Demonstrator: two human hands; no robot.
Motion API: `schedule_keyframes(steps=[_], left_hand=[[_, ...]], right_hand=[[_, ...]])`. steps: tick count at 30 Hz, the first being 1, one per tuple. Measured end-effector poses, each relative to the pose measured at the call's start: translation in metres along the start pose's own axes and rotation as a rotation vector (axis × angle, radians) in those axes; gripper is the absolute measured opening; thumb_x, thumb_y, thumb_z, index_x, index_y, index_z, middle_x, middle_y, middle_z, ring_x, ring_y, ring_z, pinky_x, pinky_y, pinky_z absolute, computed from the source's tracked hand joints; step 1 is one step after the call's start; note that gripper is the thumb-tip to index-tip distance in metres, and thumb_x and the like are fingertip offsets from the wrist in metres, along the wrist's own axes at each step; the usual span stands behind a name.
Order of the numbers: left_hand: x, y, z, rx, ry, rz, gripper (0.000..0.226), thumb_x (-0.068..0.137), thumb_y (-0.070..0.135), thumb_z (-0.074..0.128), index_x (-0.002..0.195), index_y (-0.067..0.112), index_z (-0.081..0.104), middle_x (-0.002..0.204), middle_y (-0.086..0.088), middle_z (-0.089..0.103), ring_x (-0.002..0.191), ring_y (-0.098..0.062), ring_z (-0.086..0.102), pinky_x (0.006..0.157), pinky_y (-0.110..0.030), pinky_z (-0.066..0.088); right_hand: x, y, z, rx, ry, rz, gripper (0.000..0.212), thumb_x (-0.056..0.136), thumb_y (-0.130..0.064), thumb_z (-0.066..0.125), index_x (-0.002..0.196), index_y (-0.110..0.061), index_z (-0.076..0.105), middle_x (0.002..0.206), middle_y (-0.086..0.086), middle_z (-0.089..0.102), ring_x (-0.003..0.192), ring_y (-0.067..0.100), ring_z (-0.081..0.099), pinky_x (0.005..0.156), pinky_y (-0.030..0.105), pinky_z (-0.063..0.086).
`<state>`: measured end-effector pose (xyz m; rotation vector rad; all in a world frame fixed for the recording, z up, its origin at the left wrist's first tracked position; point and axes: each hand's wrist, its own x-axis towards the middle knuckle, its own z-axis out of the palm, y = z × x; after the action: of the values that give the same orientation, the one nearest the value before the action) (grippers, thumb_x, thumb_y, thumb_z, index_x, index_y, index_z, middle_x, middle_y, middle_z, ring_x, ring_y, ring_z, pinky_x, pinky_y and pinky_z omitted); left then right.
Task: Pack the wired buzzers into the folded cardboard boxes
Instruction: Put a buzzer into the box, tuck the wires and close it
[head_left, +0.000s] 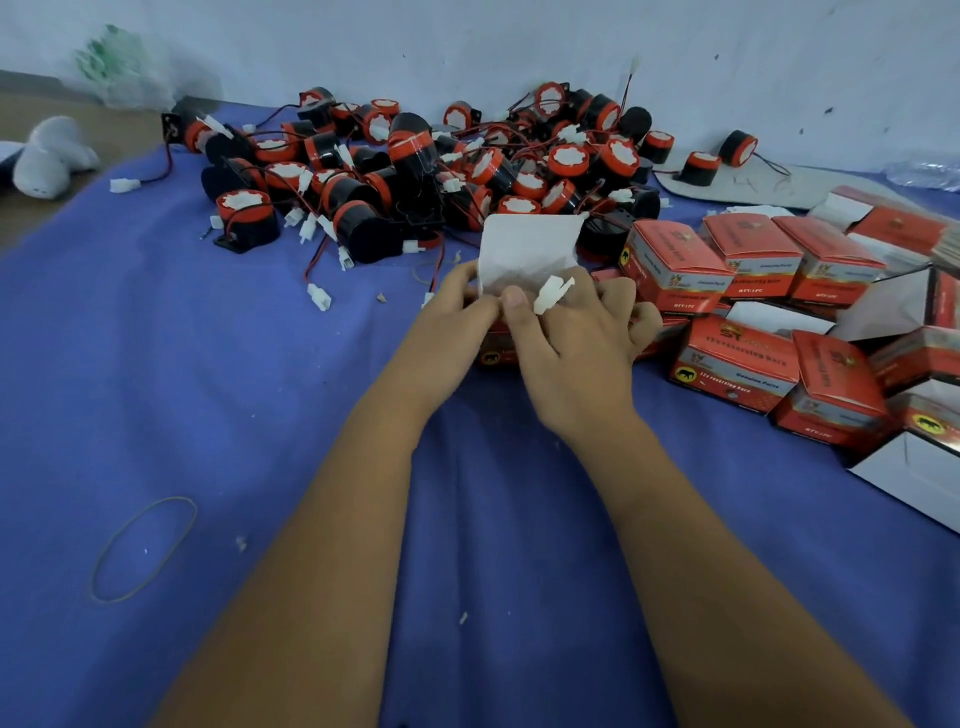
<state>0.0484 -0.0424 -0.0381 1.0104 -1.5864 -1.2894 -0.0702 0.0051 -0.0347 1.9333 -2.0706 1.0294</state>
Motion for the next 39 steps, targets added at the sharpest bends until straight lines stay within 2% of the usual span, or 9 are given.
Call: schedule_keyframes(steps=[3,6,10,15,20,24,27,31,39], left_hand=[[0.001,-0.003,0.005,0.042,0.107,0.004,0.023,0.096,0.036,0.059,0.118,0.033,0.053,0.112,-0.001,0.067,0.102,-0.016,0.065,0.090,-0.037,0.054],[0.003,-0.006,0.010,0.137,0.139,0.026,0.022,0.097,0.034,0.059,0.117,0.029,0.054,0.105,0.007,0.067,0.097,-0.011,0.065,0.086,-0.037,0.055],[0.008,-0.006,0.009,0.192,0.182,0.009,0.027,0.098,0.027,0.056,0.124,0.024,0.058,0.107,0.011,0.067,0.097,-0.009,0.064,0.080,-0.028,0.053],[0.006,-0.003,0.005,0.283,0.252,0.019,0.032,0.101,0.018,0.044,0.127,0.026,0.060,0.104,0.012,0.066,0.093,-0.009,0.062,0.072,-0.021,0.051],[0.003,-0.004,0.013,0.243,0.271,0.012,0.015,0.092,0.029,0.057,0.106,0.034,0.055,0.101,0.014,0.065,0.096,-0.011,0.061,0.071,-0.025,0.049],[0.003,-0.003,0.016,0.285,0.242,0.010,0.038,0.086,0.038,0.064,0.119,0.028,0.050,0.106,0.011,0.061,0.104,-0.020,0.060,0.086,-0.044,0.053],[0.006,-0.003,0.014,0.233,0.223,-0.034,0.038,0.088,0.032,0.061,0.124,0.029,0.049,0.108,0.013,0.062,0.105,-0.019,0.060,0.092,-0.047,0.052],[0.006,-0.003,0.013,0.194,0.234,-0.052,0.030,0.090,0.030,0.058,0.118,0.031,0.052,0.105,0.014,0.063,0.104,-0.018,0.061,0.093,-0.048,0.050],[0.005,-0.004,0.013,0.177,0.216,-0.023,0.024,0.089,0.027,0.056,0.111,0.036,0.050,0.104,0.012,0.065,0.102,-0.017,0.062,0.093,-0.048,0.051]], right_hand=[[0.001,0.002,-0.005,0.225,0.019,0.036,0.050,0.094,-0.052,0.035,0.085,-0.021,0.074,0.096,-0.017,0.046,0.100,0.006,0.023,0.102,0.051,0.027],[0.004,0.004,-0.007,0.295,0.158,0.131,0.046,0.093,-0.047,0.039,0.088,-0.015,0.072,0.091,-0.017,0.048,0.095,0.005,0.025,0.097,0.042,0.029],[0.008,0.001,-0.018,0.723,0.291,0.223,0.009,0.094,-0.017,0.060,0.098,-0.019,0.067,0.067,-0.003,0.055,0.066,0.010,0.052,0.063,0.030,0.048],[0.012,0.005,-0.031,1.215,0.224,0.258,0.024,0.093,-0.026,0.054,0.079,-0.013,0.068,0.077,0.009,0.067,0.069,0.013,0.057,0.067,0.020,0.046],[0.011,-0.001,-0.028,1.131,0.173,0.247,0.020,0.098,-0.010,0.052,0.088,-0.009,0.069,0.055,0.001,0.057,0.055,0.010,0.053,0.057,0.018,0.044],[0.009,-0.003,-0.027,1.123,0.149,0.217,0.023,0.093,-0.001,0.050,0.092,-0.009,0.071,0.064,0.005,0.062,0.066,0.014,0.058,0.061,0.015,0.045],[0.008,0.003,-0.021,0.764,0.156,0.124,0.019,0.097,-0.016,0.056,0.100,-0.018,0.074,0.077,0.001,0.068,0.091,0.019,0.059,0.081,0.015,0.045],[0.006,0.009,-0.012,0.247,0.283,-0.190,0.016,0.088,-0.017,0.068,0.100,-0.012,0.077,0.077,-0.009,0.064,0.091,0.025,0.056,0.089,0.034,0.034],[0.006,0.012,-0.008,0.010,0.243,-0.299,0.012,0.085,-0.020,0.069,0.091,-0.015,0.077,0.083,-0.002,0.072,0.088,0.027,0.057,0.083,0.045,0.039]])
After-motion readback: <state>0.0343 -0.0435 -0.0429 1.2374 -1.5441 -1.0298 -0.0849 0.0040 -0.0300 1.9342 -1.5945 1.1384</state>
